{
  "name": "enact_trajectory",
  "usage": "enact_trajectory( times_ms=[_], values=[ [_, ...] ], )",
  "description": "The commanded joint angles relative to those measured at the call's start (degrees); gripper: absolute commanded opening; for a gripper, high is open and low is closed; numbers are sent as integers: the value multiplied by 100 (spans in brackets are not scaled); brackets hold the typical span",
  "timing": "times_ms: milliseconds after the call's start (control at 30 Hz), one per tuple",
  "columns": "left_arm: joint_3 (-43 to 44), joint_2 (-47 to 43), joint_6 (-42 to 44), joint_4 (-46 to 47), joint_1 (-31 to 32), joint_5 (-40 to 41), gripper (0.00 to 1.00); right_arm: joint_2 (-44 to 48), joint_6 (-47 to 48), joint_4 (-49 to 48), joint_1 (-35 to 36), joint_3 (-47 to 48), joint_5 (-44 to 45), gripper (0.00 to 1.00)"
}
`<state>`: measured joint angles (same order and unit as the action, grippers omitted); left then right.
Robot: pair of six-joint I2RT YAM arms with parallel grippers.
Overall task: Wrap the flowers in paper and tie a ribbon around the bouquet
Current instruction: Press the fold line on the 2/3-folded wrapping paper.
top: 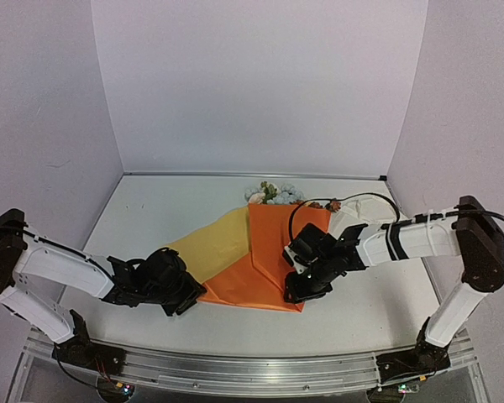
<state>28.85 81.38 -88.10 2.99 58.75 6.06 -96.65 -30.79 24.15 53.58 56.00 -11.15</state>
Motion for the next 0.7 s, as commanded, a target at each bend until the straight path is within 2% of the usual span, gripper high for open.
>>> enact_trajectory(
  times_ms=[0, 167, 333, 533, 667],
  values=[
    [4, -121, -384, -39, 47, 301, 44, -320, -86, -130, 166, 402, 139, 38],
    [99, -70, -397, -254, 48, 358, 42, -626, -132, -82, 241, 610, 157, 38],
    [153, -284, -322, -606, 49, 448, 36, -822, -207, -4, 325, 756, 208, 38],
    [1112, 5, 889, -458, 117, 17, 31, -987, -287, 26, 388, 835, 261, 37],
    [1323, 436, 1430, 385, 145, -631, 26, -1034, -309, 68, 416, 842, 321, 36]
  ],
)
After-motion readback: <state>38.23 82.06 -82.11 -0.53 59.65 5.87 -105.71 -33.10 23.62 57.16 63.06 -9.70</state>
